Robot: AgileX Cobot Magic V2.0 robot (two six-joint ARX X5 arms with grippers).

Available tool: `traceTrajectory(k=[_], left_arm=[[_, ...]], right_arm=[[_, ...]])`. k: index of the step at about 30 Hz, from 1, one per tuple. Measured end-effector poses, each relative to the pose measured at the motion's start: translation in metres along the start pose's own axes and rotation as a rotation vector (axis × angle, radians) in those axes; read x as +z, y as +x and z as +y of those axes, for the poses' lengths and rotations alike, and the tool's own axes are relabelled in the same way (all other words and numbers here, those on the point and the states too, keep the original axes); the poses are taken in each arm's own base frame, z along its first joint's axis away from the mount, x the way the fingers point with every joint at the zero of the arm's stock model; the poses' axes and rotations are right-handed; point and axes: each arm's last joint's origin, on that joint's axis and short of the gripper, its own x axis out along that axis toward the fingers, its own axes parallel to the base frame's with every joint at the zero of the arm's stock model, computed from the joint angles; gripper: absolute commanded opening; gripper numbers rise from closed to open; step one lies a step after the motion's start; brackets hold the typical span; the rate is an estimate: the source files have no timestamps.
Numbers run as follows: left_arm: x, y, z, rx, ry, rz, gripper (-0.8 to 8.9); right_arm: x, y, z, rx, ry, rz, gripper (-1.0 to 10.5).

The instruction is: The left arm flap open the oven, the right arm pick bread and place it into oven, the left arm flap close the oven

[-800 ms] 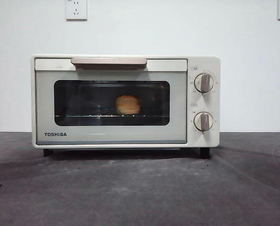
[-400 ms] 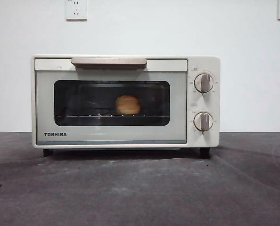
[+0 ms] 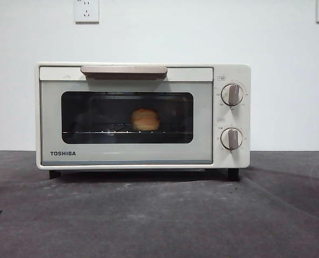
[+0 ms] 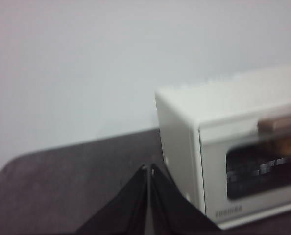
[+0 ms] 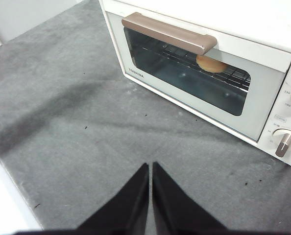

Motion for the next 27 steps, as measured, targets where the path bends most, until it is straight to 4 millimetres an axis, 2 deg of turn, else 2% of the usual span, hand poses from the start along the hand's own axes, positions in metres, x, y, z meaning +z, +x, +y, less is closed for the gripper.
traceTrajectory(k=[6,9,20,27], left_arm=[[-0.038,0.002,-0.005,0.008,-0.014,0.082,0.16],[-0.049,0.002,-0.007,0.005,-0.017,0.106,0.16],[-0.079,0.002,-0.011,-0.011,-0.029,0.213,0.16],[-0.082,0.002,-0.011,-0.010,-0.033,0.225,0.16]], right_arm=[[0.000,0.000,0.000,0.000,0.000,0.000,0.1],[0.000,0.000,0.000,0.000,0.000,0.000,0.1],[0.000,0.000,0.000,0.000,0.000,0.000,0.1],[0.000,0.000,0.000,0.000,0.000,0.000,0.1]])
